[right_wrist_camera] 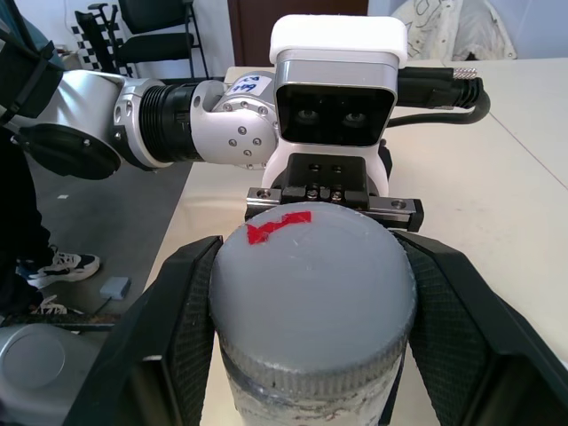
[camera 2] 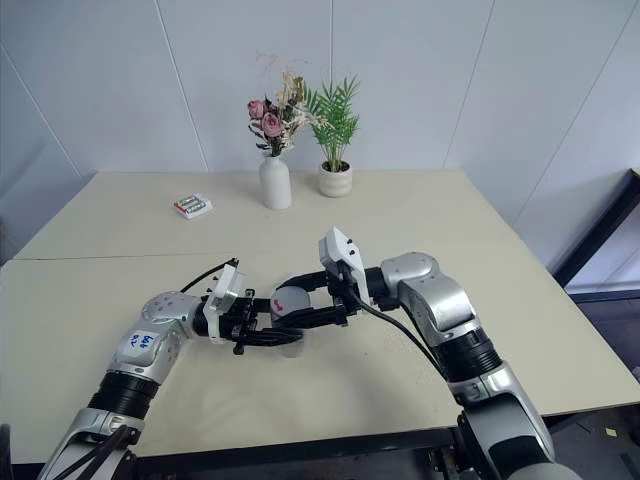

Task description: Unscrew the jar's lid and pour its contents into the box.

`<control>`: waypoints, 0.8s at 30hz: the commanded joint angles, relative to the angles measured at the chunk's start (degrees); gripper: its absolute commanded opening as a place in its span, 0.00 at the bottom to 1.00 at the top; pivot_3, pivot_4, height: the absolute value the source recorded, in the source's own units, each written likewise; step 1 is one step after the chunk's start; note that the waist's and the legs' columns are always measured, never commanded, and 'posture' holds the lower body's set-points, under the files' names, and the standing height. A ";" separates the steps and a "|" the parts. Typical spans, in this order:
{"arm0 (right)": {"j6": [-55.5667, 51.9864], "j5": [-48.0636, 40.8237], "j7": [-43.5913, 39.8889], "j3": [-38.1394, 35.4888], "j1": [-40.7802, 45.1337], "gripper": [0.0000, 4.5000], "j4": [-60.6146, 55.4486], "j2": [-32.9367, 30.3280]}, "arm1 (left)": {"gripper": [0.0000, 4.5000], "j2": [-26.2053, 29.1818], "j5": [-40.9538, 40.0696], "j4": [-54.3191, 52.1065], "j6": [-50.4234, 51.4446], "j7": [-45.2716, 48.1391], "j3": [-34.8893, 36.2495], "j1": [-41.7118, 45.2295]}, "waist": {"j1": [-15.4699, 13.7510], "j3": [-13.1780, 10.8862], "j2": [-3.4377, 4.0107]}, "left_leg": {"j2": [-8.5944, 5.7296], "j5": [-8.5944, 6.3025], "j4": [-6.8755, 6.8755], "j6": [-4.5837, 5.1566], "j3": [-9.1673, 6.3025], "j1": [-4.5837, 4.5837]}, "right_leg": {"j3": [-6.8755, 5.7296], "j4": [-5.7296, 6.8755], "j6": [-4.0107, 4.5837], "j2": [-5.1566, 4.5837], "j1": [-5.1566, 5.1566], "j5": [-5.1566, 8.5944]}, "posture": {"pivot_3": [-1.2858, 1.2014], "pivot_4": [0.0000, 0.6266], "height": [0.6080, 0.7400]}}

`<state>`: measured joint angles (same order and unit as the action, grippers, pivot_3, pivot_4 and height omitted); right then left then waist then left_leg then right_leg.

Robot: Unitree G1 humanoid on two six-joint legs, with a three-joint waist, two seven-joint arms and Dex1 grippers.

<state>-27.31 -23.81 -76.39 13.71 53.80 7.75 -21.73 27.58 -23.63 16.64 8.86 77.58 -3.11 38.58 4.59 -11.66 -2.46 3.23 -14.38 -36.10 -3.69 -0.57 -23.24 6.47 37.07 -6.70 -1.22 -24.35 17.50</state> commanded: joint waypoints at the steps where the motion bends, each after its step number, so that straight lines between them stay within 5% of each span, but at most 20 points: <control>1: 1.14 -3.07 -5.68 1.37 1.75 0.60 -2.51 1.90 | 0.45 0.31 0.42 0.32 0.39 -1.63 0.88 0.80 | 0.02 0.00 0.00 | 0.00 0.01 0.00 -0.01 0.00 -0.01 | 0.00 0.03 0.00 0.00 -0.03 0.00 | 0.52 0.24 1.00; 7: -0.88 -3.60 -2.85 -0.30 0.24 0.60 -2.90 1.96 | 0.45 0.19 -0.58 -1.05 0.56 -2.16 1.82 0.11 | 0.04 0.00 0.01 | 0.00 0.02 0.00 -0.03 0.02 -0.01 | 0.02 0.11 0.01 0.01 -0.08 0.00 | 0.52 0.24 1.00; 13: -2.55 -3.96 -0.69 -1.76 -0.35 0.99 -2.96 2.51 | 0.45 0.18 -1.64 -2.06 0.93 -1.88 2.26 -0.09 | 0.09 -0.01 0.01 | 0.00 0.03 -0.02 -0.04 0.02 -0.01 | 0.03 0.19 0.01 0.01 -0.11 0.01 | 0.52 0.24 1.00; 24: 2.43 -2.71 2.79 -3.15 -0.94 0.99 -1.95 4.21 | 0.45 -0.26 -1.99 -2.06 0.95 -1.86 2.22 0.17 | 0.09 -0.01 0.01 | -0.01 0.07 -0.07 -0.09 0.02 0.00 | 0.03 0.33 0.02 0.02 -0.14 0.01 | 0.52 0.24 1.00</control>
<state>-26.05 -25.76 -74.21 12.31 52.74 7.45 -18.04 27.48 -24.58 16.15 9.85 76.11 -2.14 38.21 4.68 -11.67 -2.45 3.22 -14.31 -36.17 -3.78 -0.55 -23.24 6.51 37.40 -6.68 -1.20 -24.49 17.51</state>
